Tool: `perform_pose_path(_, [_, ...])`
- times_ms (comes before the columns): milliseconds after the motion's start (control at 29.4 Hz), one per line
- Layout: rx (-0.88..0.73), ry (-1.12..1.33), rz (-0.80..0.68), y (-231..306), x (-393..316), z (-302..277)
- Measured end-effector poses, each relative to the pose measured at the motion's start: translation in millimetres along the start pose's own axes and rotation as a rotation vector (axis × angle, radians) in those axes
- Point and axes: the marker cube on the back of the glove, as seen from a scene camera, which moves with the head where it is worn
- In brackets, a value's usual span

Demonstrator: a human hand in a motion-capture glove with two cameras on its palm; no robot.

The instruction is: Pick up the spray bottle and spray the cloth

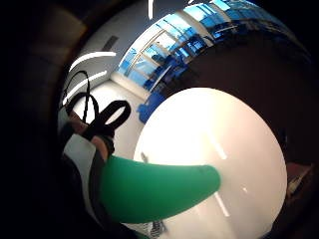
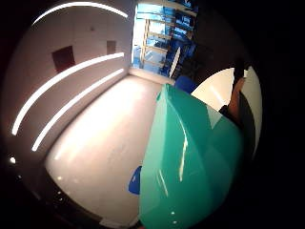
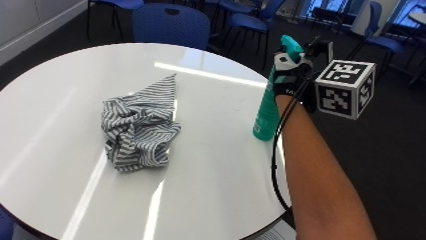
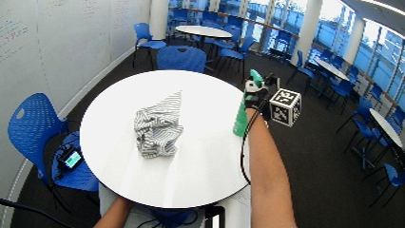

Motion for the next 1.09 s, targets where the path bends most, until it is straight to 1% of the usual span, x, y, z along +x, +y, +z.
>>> perform_pose_path(102, [-0.063,0.030,-0.036,3.3,-3.0,1.0])
perform_pose_path(204, [-0.167,0.054,-0.062,5.0,-16.6,3.3])
perform_pose_path(306, [-0.317,0.068,-0.064,9.2,-35.7,5.5])
perform_pose_path(475, [-0.605,0.116,-0.024,26.2,-61.6,6.7])
perform_pose_path(577, [-0.767,0.194,-0.033,39.4,-74.8,10.4])
perform_pose_path(679, [-0.903,0.311,-0.071,54.3,-85.4,16.4])
perform_pose_path(815, [-1.002,0.419,-0.093,68.8,-87.6,20.8])
perform_pose_path(1087, [-1.127,0.555,-0.086,78.4,-74.2,15.6])
